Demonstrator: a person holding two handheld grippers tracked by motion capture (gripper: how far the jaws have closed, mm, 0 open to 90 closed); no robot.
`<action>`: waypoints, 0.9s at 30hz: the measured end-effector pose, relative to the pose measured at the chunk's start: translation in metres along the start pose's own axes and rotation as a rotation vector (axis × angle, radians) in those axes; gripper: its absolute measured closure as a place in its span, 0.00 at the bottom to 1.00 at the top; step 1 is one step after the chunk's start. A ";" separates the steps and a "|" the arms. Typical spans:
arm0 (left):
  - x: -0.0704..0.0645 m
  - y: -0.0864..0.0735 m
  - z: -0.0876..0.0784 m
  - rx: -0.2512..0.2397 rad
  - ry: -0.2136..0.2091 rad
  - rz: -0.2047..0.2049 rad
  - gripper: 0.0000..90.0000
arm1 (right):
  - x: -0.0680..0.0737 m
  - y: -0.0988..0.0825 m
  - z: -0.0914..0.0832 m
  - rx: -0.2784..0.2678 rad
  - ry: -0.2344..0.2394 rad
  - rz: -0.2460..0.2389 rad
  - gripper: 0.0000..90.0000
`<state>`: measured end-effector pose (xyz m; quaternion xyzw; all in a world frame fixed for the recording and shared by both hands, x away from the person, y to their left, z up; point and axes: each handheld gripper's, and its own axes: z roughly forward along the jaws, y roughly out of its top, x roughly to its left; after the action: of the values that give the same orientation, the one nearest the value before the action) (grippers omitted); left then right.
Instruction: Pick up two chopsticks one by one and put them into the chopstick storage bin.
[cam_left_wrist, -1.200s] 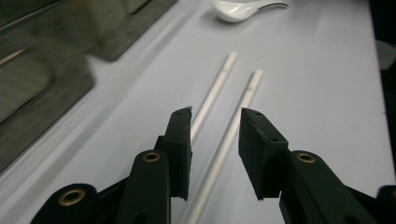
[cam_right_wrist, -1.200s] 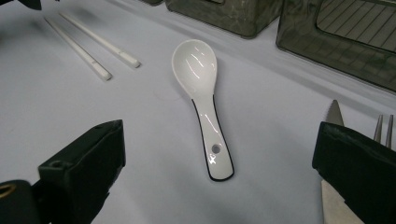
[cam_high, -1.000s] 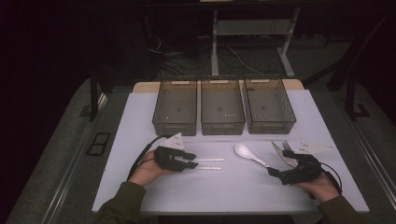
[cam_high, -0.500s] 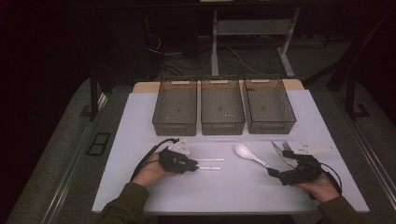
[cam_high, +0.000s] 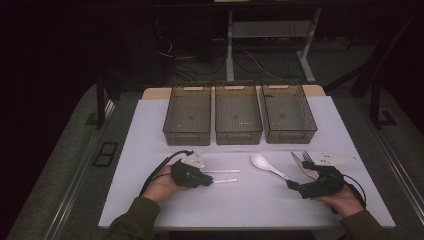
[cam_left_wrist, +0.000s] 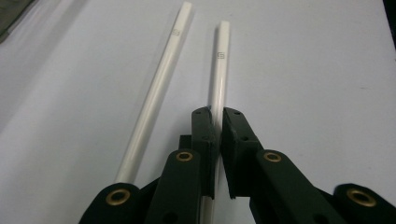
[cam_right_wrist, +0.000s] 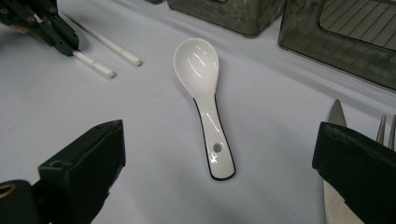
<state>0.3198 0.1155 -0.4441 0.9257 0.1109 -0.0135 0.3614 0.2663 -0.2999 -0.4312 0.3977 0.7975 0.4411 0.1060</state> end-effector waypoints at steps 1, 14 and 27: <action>-0.001 0.000 0.000 0.005 0.006 0.001 0.93 | 0.000 0.000 0.000 -0.001 0.000 -0.001 0.03; -0.006 0.001 0.000 -0.004 0.019 -0.067 0.93 | 0.000 0.000 -0.001 -0.002 0.002 -0.001 0.03; -0.009 0.023 -0.024 -0.100 0.096 -0.146 0.93 | 0.002 0.000 0.001 -0.009 -0.004 -0.012 0.03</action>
<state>0.3151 0.1133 -0.4096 0.8956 0.1959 0.0099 0.3993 0.2652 -0.2982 -0.4316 0.3932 0.7976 0.4435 0.1120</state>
